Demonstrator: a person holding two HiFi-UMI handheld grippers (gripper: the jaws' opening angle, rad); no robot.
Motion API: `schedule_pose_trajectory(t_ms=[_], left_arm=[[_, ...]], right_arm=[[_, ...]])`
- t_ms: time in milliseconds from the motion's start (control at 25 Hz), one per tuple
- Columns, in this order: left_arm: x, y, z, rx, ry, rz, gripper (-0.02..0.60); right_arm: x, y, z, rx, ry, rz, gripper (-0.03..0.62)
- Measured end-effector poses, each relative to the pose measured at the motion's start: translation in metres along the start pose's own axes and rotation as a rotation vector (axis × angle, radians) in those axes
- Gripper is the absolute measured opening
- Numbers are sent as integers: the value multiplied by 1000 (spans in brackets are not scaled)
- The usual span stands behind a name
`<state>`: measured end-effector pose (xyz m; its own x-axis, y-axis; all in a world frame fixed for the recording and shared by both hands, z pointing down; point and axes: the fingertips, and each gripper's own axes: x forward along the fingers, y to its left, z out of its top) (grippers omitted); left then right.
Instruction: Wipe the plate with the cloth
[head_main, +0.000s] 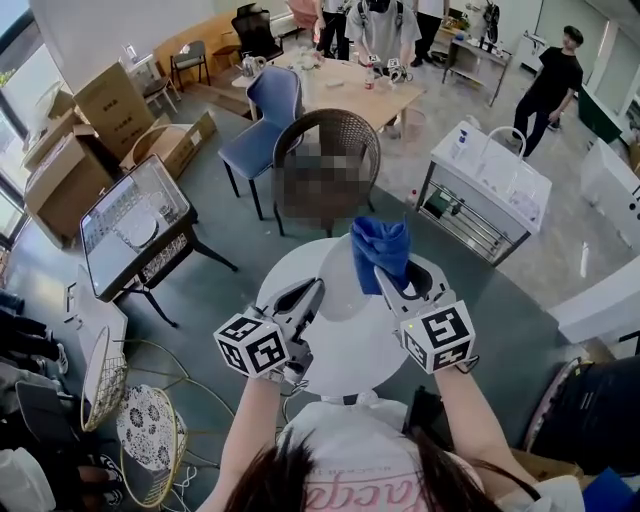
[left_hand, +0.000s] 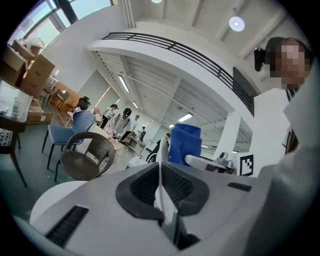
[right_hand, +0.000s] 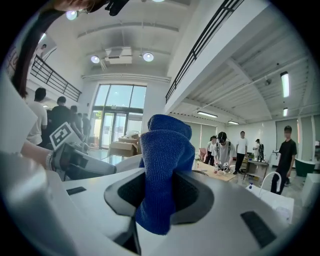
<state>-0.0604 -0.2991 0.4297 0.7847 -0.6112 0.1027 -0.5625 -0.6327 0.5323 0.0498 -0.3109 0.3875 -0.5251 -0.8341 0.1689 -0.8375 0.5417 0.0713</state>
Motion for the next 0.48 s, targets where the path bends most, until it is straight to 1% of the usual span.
schedule_pose_trajectory(t_ms=[80, 200, 480], left_arm=[[0, -10, 5, 24, -4, -32, 20], [-1, -16, 11, 43, -21, -52, 21], [7, -16, 18, 31, -49, -33, 21]], right_arm=[[6, -1, 1, -5, 7, -9, 133], [12, 6, -2, 5, 22, 6, 133], [13, 45, -17, 25, 51, 125, 133]])
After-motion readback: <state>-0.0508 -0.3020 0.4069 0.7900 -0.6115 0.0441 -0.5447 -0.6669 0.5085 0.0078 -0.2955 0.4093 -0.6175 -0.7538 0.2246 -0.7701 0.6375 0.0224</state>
